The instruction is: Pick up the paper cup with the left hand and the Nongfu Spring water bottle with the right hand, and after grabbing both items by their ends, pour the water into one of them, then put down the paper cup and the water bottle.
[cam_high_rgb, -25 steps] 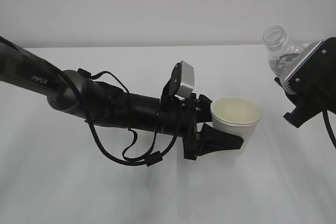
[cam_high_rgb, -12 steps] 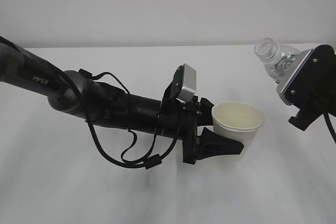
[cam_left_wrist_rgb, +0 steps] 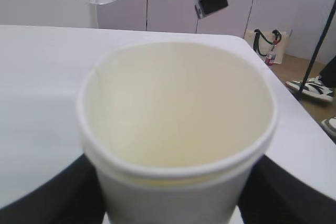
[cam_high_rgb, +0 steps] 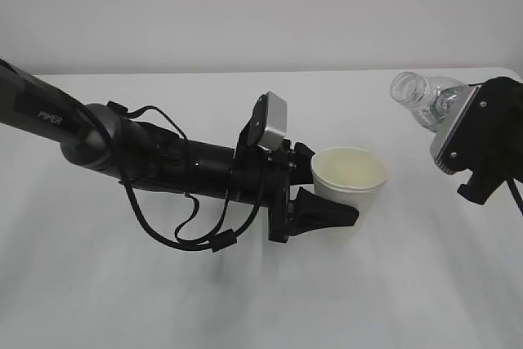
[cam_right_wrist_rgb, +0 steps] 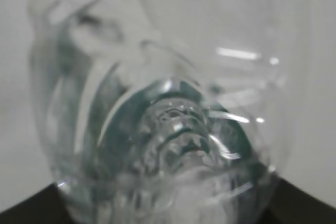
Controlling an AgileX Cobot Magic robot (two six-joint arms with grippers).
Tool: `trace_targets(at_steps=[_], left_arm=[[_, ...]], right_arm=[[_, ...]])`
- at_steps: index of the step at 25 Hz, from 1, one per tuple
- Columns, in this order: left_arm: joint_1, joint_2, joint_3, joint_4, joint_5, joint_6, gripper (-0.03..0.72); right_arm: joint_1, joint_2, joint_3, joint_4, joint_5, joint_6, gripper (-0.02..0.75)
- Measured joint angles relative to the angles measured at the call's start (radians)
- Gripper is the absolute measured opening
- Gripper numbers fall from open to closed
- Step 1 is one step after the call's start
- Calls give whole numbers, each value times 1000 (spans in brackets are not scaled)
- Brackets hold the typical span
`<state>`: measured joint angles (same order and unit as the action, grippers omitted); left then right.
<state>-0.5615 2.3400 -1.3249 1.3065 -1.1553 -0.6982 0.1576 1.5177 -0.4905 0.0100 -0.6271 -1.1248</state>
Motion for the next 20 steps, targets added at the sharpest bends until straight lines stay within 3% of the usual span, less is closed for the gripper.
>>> trace_targets(at_steps=[20], left_arm=[[0,0,0,3,-2,45,494]], right_arm=[[0,0,0,12,0,-192,428]])
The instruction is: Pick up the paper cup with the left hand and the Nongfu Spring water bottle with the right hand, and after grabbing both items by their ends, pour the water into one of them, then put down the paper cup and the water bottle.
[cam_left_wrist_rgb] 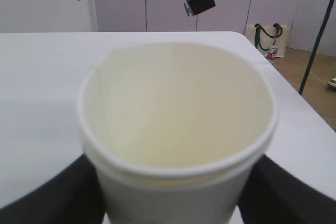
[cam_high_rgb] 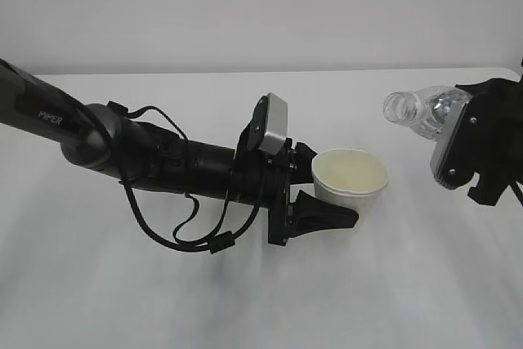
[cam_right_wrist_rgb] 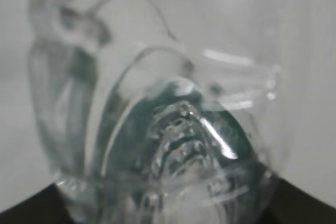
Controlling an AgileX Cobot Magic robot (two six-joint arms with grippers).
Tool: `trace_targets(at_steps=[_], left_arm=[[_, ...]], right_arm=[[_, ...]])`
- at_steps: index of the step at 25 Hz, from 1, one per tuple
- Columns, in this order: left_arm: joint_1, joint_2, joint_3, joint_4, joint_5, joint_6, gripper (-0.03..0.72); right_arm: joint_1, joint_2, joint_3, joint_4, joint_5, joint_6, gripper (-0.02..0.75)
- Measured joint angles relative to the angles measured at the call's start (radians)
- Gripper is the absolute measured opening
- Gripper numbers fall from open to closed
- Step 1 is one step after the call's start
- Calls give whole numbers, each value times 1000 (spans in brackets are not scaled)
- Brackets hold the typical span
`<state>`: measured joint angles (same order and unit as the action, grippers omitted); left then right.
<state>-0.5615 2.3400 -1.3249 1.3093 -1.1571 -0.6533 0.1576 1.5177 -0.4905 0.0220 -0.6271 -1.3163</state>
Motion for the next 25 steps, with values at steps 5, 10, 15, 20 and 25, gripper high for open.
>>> trace_targets(at_steps=[5,10,15,20,25], left_arm=[[-17,0,0,0,0,13,494],[-29,0,0,2,0,15,492],[-29,0,0,2,0,16,492],[-29,0,0,2,0,16,492],[-29,0,0,2,0,16,491]], right_arm=[[0,0,0,0,0,-14,428],[0,0,0,0,0,-84,428],[0,0,0,0,-2,-122,428],[0,0,0,0,-10,-165,428],[0,-1,0,0,-20,-171,428]])
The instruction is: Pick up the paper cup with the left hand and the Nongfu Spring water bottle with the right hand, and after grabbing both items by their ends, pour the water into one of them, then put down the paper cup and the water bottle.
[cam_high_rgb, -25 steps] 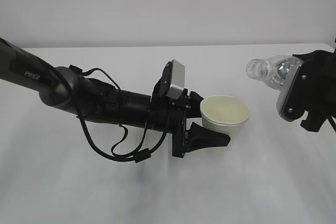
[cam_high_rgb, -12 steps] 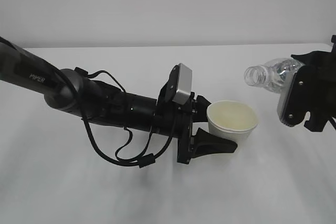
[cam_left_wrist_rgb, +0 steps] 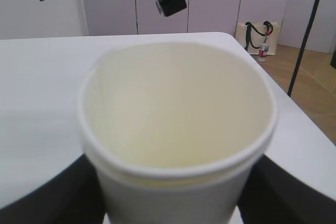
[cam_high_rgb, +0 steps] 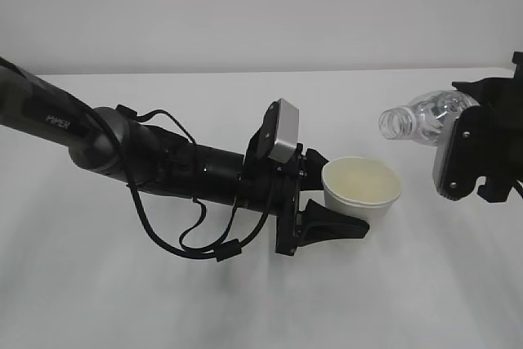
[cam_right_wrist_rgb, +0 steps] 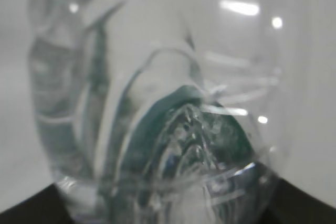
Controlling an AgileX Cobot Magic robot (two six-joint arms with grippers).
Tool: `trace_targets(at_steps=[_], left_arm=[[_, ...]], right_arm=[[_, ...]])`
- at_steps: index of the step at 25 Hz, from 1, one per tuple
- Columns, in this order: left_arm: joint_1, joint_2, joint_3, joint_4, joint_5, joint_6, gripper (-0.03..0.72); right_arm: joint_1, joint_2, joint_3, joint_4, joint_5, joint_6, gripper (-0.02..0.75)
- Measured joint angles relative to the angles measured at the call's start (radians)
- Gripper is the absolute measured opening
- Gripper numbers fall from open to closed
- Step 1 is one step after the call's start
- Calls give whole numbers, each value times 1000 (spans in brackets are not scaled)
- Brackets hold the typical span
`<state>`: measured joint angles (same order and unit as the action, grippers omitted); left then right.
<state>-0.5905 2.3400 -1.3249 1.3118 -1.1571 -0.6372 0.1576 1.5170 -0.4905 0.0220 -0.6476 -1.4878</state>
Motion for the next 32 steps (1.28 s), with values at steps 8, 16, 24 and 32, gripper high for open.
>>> trace_targets(at_steps=[8,16,24,32], left_arm=[[0,0,0,0,0,0,491],[0,0,0,0,0,0,489],[-16,0,0,1,0,1,488],[-17,0,0,1,0,1,487]], right_arm=[[0,0,0,0,-29,-21,428],[0,0,0,0,-31,-67,428],[0,0,0,0,-34,-84,428],[0,0,0,-2,-36,-112,428]])
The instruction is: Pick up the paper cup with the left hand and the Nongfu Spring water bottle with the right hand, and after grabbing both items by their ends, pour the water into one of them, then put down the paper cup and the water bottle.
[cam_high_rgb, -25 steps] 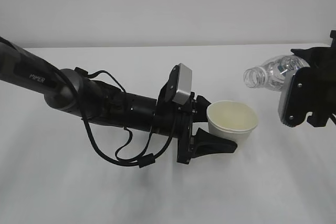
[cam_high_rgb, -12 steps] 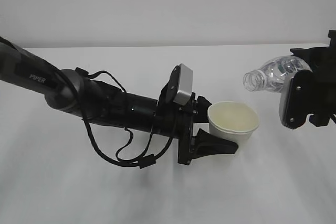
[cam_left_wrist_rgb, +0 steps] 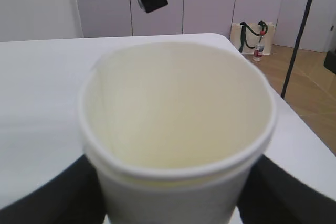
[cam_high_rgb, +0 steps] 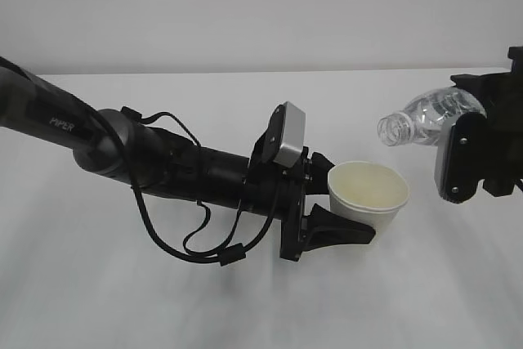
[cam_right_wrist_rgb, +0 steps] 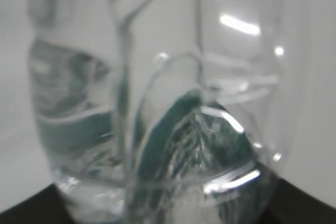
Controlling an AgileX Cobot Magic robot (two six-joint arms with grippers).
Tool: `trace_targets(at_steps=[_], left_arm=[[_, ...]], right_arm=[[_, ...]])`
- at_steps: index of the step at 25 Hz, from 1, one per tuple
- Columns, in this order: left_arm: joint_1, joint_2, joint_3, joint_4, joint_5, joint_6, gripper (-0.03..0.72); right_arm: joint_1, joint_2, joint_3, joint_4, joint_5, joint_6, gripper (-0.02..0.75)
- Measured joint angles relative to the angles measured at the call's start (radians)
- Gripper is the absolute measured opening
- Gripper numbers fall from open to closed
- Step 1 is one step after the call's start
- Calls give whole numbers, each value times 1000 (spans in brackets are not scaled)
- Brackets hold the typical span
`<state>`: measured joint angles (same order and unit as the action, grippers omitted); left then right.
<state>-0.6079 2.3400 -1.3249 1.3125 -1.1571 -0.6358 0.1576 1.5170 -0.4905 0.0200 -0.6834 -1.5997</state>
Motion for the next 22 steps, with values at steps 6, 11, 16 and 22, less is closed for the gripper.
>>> trace_targets(at_steps=[6,11,16,22], left_arm=[[0,0,0,0,0,0,486],[0,0,0,0,0,0,484],[0,0,0,0,0,0,484],[0,0,0,0,0,0,483]], right_arm=[[0,0,0,0,0,-38,428],[0,0,0,0,-1,-41,428],[0,0,0,0,-1,-43,428],[0,0,0,0,-2,-43,428]])
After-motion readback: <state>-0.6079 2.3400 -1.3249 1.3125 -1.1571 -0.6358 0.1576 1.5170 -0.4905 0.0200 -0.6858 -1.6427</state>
